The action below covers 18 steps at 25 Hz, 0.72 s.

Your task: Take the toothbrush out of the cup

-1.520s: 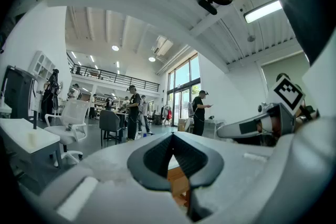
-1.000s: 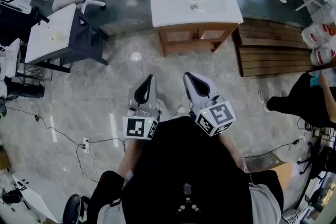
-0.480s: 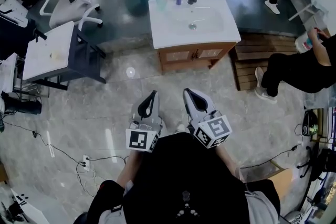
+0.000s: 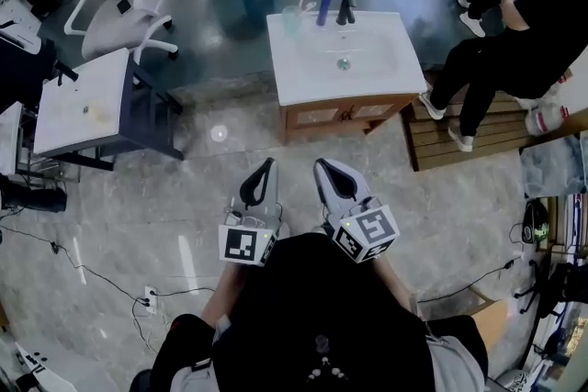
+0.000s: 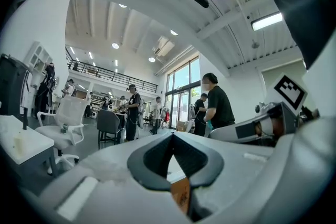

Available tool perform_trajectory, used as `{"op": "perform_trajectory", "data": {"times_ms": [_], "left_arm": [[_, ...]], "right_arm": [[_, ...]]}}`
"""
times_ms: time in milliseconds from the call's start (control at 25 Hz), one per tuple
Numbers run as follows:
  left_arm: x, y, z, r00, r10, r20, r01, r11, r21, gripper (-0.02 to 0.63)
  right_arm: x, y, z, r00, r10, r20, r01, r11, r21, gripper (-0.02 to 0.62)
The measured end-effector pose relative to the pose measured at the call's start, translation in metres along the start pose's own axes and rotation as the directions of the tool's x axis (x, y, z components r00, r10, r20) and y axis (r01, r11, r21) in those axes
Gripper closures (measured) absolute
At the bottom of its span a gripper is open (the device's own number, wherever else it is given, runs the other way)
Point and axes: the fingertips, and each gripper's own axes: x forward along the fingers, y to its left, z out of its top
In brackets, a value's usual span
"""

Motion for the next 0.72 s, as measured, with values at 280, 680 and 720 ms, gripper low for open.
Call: {"op": "perform_trajectory", "data": {"times_ms": [280, 680, 720], "left_arm": [[0.009, 0.053, 0.008, 1.000, -0.028, 0.006, 0.029, 1.000, -0.004, 0.604], [0.009, 0.109, 0.007, 0.998, -0.070, 0.009, 0.070, 0.998, -0.003, 0.604], [0.008, 0.114, 0.006, 0.998, -0.065, 0.009, 0.065, 0.998, -0.009, 0.604]], "right_arm": [[0.051, 0.021, 0.006, 1.000, -0.011, 0.012, 0.011, 1.000, -0.004, 0.594], [0.100, 0.047, 0.005, 0.999, -0.031, 0.022, 0.031, 1.000, 0.003, 0.594], [0.103, 0.049, 0.004, 0.999, -0.033, 0.020, 0.033, 0.999, 0.005, 0.594]]}}
